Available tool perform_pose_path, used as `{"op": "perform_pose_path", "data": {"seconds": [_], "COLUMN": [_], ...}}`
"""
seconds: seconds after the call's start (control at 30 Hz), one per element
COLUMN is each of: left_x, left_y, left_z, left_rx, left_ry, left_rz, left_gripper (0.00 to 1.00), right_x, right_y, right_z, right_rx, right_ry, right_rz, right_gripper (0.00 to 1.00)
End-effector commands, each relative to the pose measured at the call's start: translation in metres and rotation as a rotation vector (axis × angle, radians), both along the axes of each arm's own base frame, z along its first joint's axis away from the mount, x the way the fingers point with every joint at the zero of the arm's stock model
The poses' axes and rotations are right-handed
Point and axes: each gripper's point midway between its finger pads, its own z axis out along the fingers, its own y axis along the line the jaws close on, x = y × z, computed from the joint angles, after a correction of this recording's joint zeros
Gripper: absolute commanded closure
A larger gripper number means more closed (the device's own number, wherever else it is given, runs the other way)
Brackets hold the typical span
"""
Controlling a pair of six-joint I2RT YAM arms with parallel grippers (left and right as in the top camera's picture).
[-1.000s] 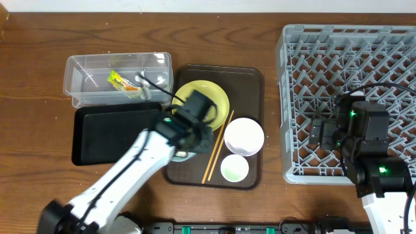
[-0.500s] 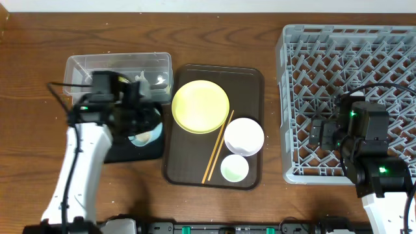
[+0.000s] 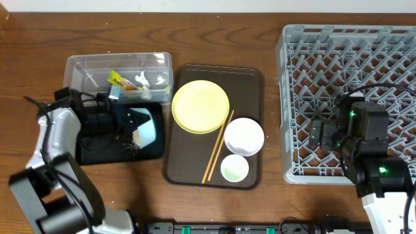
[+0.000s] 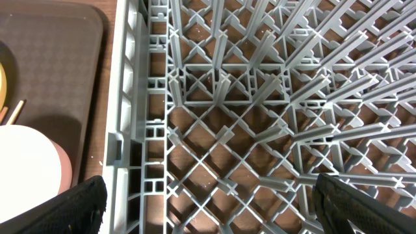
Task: Sort waste into correct bins and load items into the dishwasher rack
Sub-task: 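Move the bowl over the black tray and tip out the rice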
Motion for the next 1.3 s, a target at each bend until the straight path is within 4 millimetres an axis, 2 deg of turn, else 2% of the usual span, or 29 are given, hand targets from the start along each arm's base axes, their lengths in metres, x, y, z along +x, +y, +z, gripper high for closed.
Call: {"op": "perform_pose_path", "data": {"seconds": [0.0, 0.2, 0.5, 0.63, 0.8, 0.97, 1.07, 1.17, 1.27], "left_x": [0.008, 0.016, 0.015, 0.016, 0.017, 0.017, 0.015, 0.011, 0.013], "left_y": [0.004, 0.015, 0.021, 0.025, 0.032, 0.032, 0.034, 0.039, 0.044], "left_z": [0.015, 0.021, 0.039, 0.039, 0.03, 0.032, 0.022, 0.008, 0.016], "left_rx": [-0.172, -0.325, -0.464, -0.468, -0.39, -0.373, -0.327, -0.299, -0.358], "left_ry": [-0.066, -0.059, 0.011, 0.019, -0.042, -0.103, -0.068, 0.056, 0.073], "left_rz": [0.047, 0.128, 0.207, 0.222, 0.206, 0.193, 0.189, 0.218, 0.258], "left_gripper": [0.94, 0.94, 0.94, 0.94, 0.94, 0.94, 0.94, 0.94, 0.94], "right_x": [0.002, 0.002, 0.002, 0.002, 0.002, 0.002, 0.002, 0.002, 0.002], "right_y": [0.004, 0.004, 0.004, 0.004, 0.004, 0.004, 0.004, 0.004, 0.004], "right_z": [0.009, 0.009, 0.009, 0.009, 0.009, 0.009, 0.009, 0.009, 0.009], "right_rx": [-0.002, -0.002, -0.002, -0.002, -0.002, -0.002, -0.002, -0.002, -0.002], "right_ry": [-0.022, -0.02, -0.02, -0.02, -0.019, -0.019, -0.019, -0.02, -0.019], "right_rz": [0.012, 0.012, 0.012, 0.012, 0.012, 0.012, 0.012, 0.012, 0.012], "right_gripper": [0.01, 0.01, 0.01, 0.01, 0.01, 0.01, 0.01, 0.01, 0.01]}}
